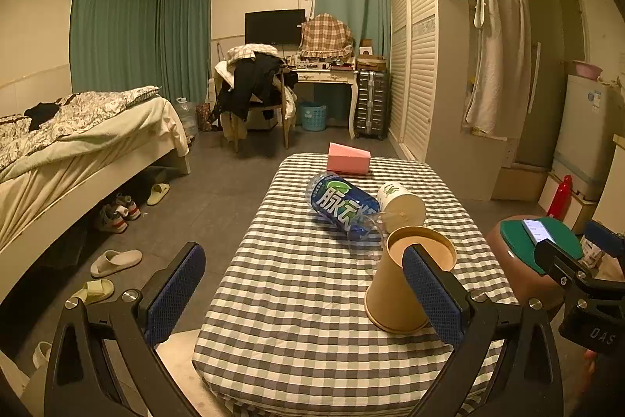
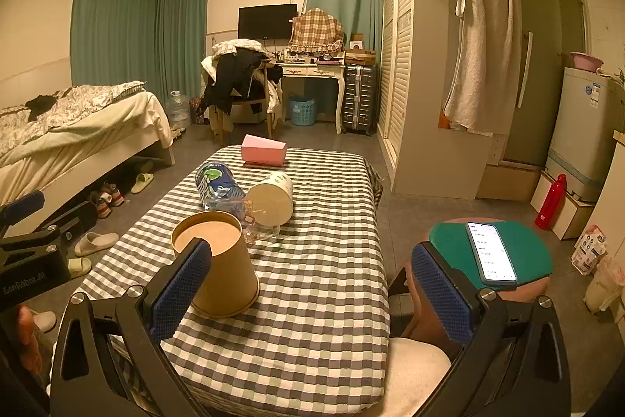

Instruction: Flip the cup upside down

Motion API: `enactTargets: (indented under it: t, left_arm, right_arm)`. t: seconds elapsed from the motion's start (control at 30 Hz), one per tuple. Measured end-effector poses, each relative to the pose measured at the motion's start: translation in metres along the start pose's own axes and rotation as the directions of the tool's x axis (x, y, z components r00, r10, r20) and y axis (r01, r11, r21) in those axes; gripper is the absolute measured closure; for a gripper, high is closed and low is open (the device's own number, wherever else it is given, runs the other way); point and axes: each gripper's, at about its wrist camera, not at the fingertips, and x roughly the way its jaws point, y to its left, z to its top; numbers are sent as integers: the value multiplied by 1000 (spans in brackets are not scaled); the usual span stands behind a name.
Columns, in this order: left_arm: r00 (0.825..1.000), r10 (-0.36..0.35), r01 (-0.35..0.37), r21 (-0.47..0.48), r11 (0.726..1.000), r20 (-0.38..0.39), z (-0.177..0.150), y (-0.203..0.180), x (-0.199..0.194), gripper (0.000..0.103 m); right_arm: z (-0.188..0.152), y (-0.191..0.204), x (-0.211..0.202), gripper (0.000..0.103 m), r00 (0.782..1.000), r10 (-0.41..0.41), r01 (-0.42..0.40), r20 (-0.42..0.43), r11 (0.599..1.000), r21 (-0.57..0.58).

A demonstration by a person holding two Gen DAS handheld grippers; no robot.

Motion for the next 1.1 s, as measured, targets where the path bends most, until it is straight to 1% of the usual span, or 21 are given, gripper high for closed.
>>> enactTargets:
  t: [1.1]
  left_arm:
    - [1000, 4, -4, -4, 1000, -11, -3, 2, 1, 0]
  right_arm:
    - [-4, 1, 5, 0, 1000, -1, 0, -17, 1000, -3]
